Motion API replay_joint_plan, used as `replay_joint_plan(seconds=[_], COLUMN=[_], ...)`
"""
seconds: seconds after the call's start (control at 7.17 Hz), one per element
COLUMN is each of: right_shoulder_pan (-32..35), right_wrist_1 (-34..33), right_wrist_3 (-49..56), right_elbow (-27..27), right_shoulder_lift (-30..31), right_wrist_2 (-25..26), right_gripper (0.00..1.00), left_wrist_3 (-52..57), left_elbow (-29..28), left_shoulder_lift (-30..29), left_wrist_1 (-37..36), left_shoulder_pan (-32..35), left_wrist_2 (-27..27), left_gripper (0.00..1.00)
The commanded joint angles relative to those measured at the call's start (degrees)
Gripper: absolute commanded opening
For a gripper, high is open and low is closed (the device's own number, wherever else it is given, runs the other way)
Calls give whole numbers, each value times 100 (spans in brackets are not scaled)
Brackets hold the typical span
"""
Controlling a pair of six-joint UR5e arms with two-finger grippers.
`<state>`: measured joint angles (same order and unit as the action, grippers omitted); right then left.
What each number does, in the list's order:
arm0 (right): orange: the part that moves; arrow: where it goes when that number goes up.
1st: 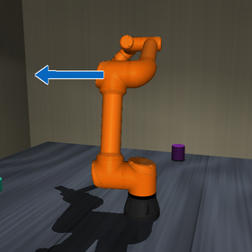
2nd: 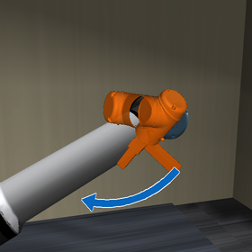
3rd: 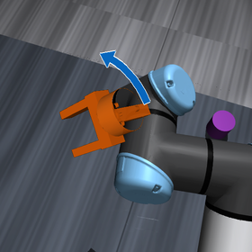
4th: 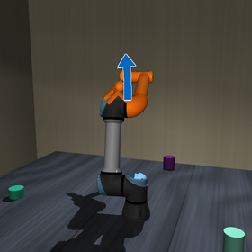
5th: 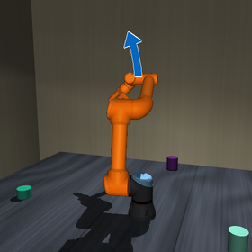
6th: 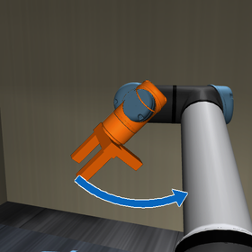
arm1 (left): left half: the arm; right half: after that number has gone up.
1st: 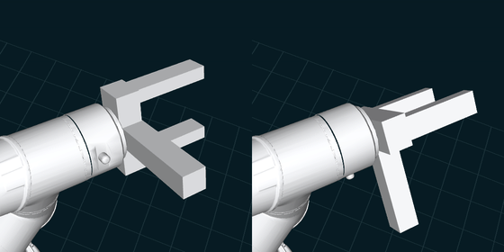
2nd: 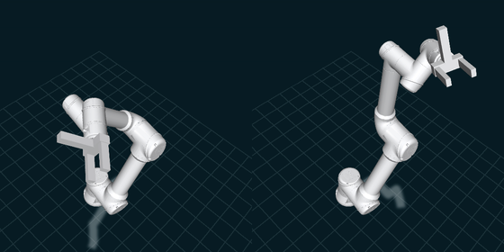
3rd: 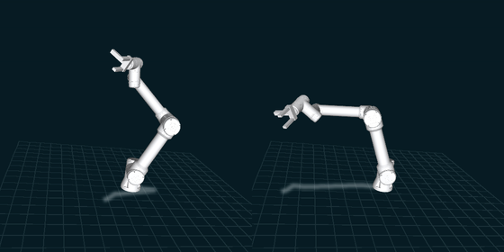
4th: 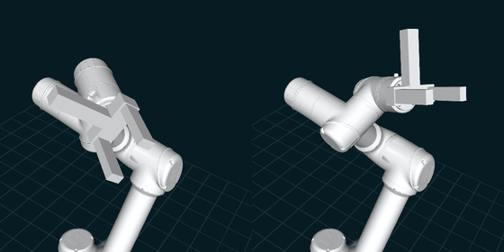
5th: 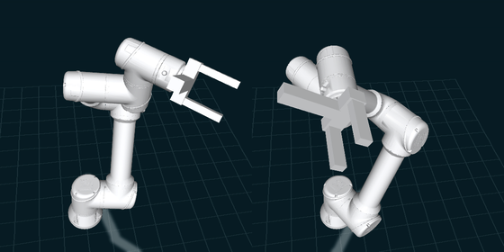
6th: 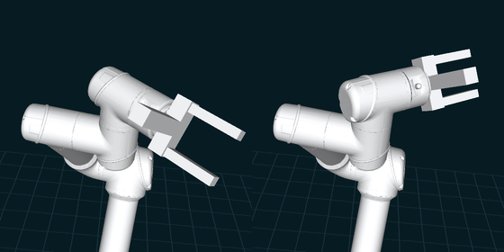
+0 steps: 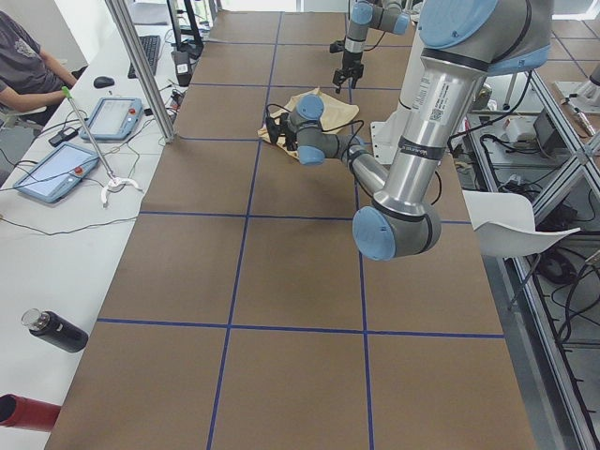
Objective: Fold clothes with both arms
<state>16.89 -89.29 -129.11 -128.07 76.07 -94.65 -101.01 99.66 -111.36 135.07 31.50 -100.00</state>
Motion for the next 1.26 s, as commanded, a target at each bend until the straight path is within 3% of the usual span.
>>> replay_joint_plan(seconds=[0.0,0.14,0.98,1.12], right_shoulder_pan=[875,929,974,974], right_wrist_1=[25,60,87,87], right_wrist_3=[769,912,949,949], right_elbow=[500,616,758,758], right_shoulder_lift=[-408,-426,-452,-452], right_wrist_2=[-395,-388,-414,-414], right_gripper=[100,100,100,100], left_wrist_3=[-86,-86,-95,-95], left_elbow=[-270,-542,-580,-580], left_shoulder_lift=[-43,-235,-342,-360], left_wrist_1=[-103,-139,-261,-297], left_shoulder_pan=[-714,-724,-838,-838], left_wrist_2=[726,728,736,736], left_gripper=[55,55,53,35])
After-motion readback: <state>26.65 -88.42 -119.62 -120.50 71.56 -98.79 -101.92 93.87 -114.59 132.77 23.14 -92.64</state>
